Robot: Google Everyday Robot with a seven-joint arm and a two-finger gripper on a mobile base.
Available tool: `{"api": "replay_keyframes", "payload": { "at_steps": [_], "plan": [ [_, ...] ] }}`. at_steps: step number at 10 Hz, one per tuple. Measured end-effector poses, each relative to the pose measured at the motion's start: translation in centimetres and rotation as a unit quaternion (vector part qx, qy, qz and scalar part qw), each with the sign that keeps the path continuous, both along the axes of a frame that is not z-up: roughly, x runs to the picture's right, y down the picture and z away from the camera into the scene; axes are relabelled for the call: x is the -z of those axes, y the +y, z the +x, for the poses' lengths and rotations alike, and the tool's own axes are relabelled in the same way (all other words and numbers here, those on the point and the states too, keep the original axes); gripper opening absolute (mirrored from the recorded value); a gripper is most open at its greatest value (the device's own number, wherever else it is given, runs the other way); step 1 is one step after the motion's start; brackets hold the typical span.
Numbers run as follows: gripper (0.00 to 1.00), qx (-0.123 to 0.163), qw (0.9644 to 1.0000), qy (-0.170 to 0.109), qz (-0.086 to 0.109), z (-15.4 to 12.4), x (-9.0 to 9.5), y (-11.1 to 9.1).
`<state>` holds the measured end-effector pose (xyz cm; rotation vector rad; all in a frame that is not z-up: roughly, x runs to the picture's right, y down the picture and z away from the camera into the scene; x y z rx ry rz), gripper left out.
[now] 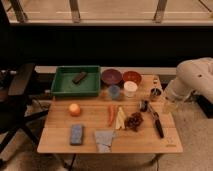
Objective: Wipe purple bowl with brush
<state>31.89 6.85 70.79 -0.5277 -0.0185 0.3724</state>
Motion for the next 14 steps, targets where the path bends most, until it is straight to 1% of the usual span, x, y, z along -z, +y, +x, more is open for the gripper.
{"api": "replay_keyframes", "payload": {
  "at_steps": [1, 2, 3, 5, 9, 11, 12, 13, 14],
  "plan": [
    [0.65, -0.047, 0.9989, -0.001, 0.003, 0.6, -0.7, -0.3],
    [0.65, -0.083, 0.9965, -0.009, 0.007, 1.1, -1.4, -0.3],
    [0.65, -0.109, 0.9937, -0.023, 0.014, 1.0, -2.2, -0.5],
    [0.65, -0.137, 0.9898, -0.028, 0.024, 0.9, -2.9, -0.6],
    [0.65, -0.137, 0.9899, -0.029, 0.024, 0.7, -3.0, -0.6],
    [0.65, -0.137, 0.99, -0.017, 0.029, 0.9, -3.1, -0.5],
    [0.65, -0.144, 0.9887, 0.001, 0.042, 1.1, -3.7, -0.3],
    [0.65, -0.156, 0.9857, 0.029, 0.056, 1.7, -4.8, 0.4],
    [0.65, -0.164, 0.9835, 0.045, 0.063, 2.0, -5.6, 1.0]
  ]
}}
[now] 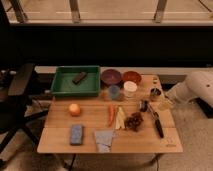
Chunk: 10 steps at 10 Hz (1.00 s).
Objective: Wipe purple bowl with brush
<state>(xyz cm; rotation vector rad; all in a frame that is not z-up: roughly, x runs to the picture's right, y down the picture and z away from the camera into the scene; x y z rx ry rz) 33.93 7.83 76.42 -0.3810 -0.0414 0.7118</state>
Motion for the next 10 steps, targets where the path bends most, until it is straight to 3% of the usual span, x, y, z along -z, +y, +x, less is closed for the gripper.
{"api": "replay_keyframes", "payload": {
  "at_steps": [2, 4, 10],
  "plan": [
    [0.65, -0.016, 0.9996, 0.024, -0.002, 0.1, -2.1, 1.2],
    [0.65, -0.035, 0.9987, 0.034, -0.017, 0.5, -3.8, 2.4],
    [0.65, -0.085, 0.9928, 0.023, -0.082, 0.5, -6.4, 5.5]
  ]
}}
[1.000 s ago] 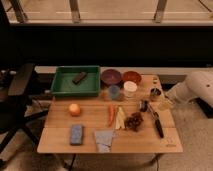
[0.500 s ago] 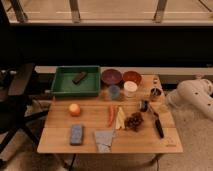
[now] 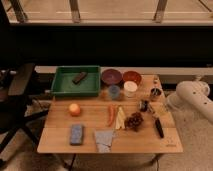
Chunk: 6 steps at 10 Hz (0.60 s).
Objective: Wipe purple bowl with brush
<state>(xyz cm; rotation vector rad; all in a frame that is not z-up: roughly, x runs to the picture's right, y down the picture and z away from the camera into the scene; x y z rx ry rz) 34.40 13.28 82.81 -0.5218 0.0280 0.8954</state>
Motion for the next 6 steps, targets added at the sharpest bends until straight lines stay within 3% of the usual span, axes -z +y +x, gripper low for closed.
{"api": "replay_keyframes", "payload": {
  "at_steps": [6],
  "plan": [
    [0.65, -0.028, 0.9972, -0.013, -0.068, -0.9, -1.7, 4.6]
  ]
}}
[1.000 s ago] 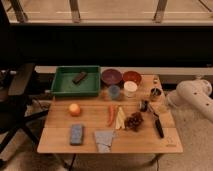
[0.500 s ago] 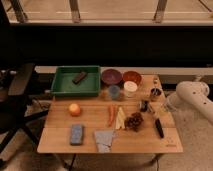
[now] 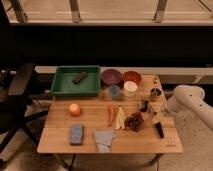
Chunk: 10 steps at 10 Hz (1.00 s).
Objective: Wipe purple bowl with brush
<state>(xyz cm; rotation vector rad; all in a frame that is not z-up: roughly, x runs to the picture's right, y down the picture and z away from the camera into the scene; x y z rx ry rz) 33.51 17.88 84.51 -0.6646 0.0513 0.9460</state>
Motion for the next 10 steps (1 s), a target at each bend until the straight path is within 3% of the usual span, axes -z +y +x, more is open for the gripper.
{"api": "replay_keyframes", "payload": {
  "at_steps": [2, 7, 9, 10],
  "plan": [
    [0.61, -0.001, 0.9999, 0.0, -0.015, -0.3, -0.2, 1.2],
    [0.09, 0.015, 0.9996, -0.013, -0.02, -1.8, 0.5, 2.9],
    [0.0, 0.013, 0.9996, -0.013, -0.021, -1.8, 0.7, 3.0],
    [0.0, 0.009, 0.9997, -0.012, -0.02, -1.6, 0.8, 2.7]
  ]
}}
